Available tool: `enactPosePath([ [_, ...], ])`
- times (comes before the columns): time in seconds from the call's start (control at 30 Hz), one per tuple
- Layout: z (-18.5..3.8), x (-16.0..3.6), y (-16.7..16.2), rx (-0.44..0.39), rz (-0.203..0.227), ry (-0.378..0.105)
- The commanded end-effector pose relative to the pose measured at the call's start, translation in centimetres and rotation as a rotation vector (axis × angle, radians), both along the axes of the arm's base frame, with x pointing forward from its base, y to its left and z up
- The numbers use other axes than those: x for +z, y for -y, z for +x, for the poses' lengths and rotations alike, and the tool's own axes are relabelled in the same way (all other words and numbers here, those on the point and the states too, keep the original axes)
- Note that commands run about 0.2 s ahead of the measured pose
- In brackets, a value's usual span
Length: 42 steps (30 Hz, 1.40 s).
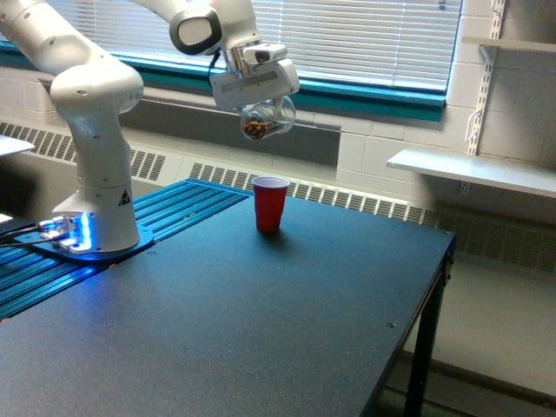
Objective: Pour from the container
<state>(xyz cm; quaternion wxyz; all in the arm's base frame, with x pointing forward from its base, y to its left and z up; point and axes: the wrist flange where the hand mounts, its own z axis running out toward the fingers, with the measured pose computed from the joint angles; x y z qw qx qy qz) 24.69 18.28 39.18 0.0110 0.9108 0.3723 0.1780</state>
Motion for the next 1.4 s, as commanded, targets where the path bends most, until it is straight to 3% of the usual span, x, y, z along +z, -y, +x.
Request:
enactPosePath([
  [0.03, -0.5, -1.9, 0.6, -0.022, -0.034, -0.041],
  [1.4, -1.2, -5.6, 0.5, -0.020, -0.183, -0.099],
])
